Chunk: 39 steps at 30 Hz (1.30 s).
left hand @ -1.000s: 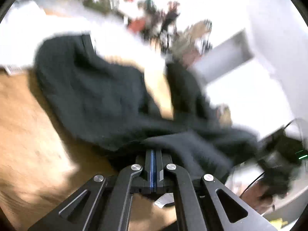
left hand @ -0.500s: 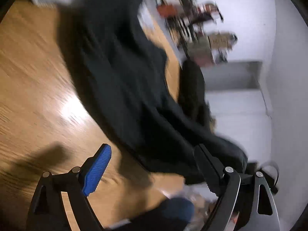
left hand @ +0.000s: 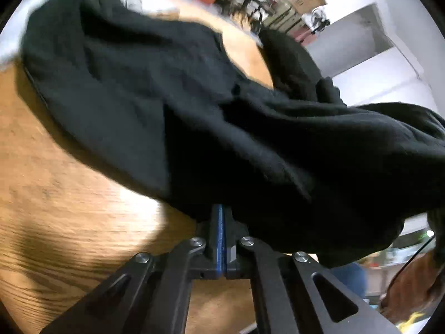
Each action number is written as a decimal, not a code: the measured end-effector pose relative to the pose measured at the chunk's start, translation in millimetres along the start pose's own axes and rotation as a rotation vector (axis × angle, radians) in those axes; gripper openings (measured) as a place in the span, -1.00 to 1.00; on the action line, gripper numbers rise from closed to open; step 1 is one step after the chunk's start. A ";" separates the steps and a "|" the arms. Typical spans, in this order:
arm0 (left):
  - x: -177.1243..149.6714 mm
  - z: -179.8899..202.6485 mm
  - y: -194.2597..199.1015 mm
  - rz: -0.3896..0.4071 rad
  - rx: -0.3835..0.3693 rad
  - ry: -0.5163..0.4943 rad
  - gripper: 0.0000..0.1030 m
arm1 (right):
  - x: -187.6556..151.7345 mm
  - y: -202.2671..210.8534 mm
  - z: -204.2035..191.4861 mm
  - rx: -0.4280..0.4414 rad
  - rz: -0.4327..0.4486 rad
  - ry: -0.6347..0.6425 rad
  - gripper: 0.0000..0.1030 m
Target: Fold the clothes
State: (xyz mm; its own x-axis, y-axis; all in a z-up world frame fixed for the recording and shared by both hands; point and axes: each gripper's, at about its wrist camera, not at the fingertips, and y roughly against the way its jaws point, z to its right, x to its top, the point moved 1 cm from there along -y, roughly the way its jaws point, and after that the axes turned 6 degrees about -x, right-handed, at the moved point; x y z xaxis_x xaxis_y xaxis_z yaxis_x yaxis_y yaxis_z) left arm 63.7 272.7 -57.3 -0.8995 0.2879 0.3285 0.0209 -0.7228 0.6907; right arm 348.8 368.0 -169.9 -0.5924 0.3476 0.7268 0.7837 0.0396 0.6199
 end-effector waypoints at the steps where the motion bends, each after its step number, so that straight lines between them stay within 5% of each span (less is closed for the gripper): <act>1: 3.7 1.3 11.5 0.032 0.002 -0.014 -1.00 | 2.6 3.2 3.5 -0.014 0.009 -0.009 -0.89; 7: 47.8 -17.9 119.0 0.368 0.063 0.011 -1.00 | 20.7 35.6 35.8 -0.100 0.095 -0.079 -0.89; 10: 54.7 -32.1 137.5 0.385 0.127 0.015 -0.99 | 27.3 46.5 49.8 -0.101 0.107 -0.110 -0.89; 12: 47.9 -28.5 113.9 0.319 0.152 0.002 -0.82 | 28.7 42.7 47.3 -0.086 0.081 -0.096 -0.89; 13: 43.8 -24.4 100.1 0.280 0.170 -0.017 -0.25 | 27.8 38.3 41.8 -0.085 0.068 -0.078 -0.89; 14: 39.1 -19.4 84.3 0.226 0.168 -0.031 0.54 | 26.7 33.3 35.2 -0.084 0.055 -0.056 -0.89; 15: 32.8 -15.7 64.7 0.143 0.105 -0.016 0.69 | 25.6 28.4 28.7 -0.083 0.042 -0.035 -0.89; 17: 17.1 -17.4 22.7 -0.068 -0.092 0.115 0.69 | 22.6 19.0 16.4 -0.072 0.023 -0.003 -0.89; 20: -3.3 -14.2 -17.3 -0.244 -0.129 0.181 0.69 | 18.9 11.8 7.7 -0.066 0.011 0.016 -0.89; 27: 16.6 -15.2 -20.4 -0.038 -0.117 0.216 0.69 | 3.9 -0.7 -5.0 -0.058 -0.026 0.048 -0.88; 30: 12.2 -18.6 -32.5 -0.093 -0.172 0.283 0.69 | -2.0 -0.5 -8.8 -0.054 -0.034 0.056 -0.88; 31: 7.4 -18.9 -35.6 -0.118 -0.206 0.309 0.61 | -3.1 0.1 -8.2 -0.055 -0.034 0.052 -0.88; 34: -1.9 -16.2 -36.1 -0.166 -0.234 0.320 -0.98 | -6.2 2.0 -3.5 -0.058 -0.037 0.031 -0.87; 39: 2.0 -12.1 -4.0 -0.121 -0.169 0.245 -0.99 | -8.6 10.3 3.8 -0.081 -0.026 0.010 -0.87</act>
State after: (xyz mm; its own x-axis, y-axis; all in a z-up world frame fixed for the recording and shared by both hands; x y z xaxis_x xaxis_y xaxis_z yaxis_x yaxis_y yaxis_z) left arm 56.5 268.6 -67.3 -0.9699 0.2331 0.0711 -0.1470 -0.7923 0.5921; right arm 362.7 369.0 -170.9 -0.6144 0.3379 0.7130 0.7507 -0.0277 0.6601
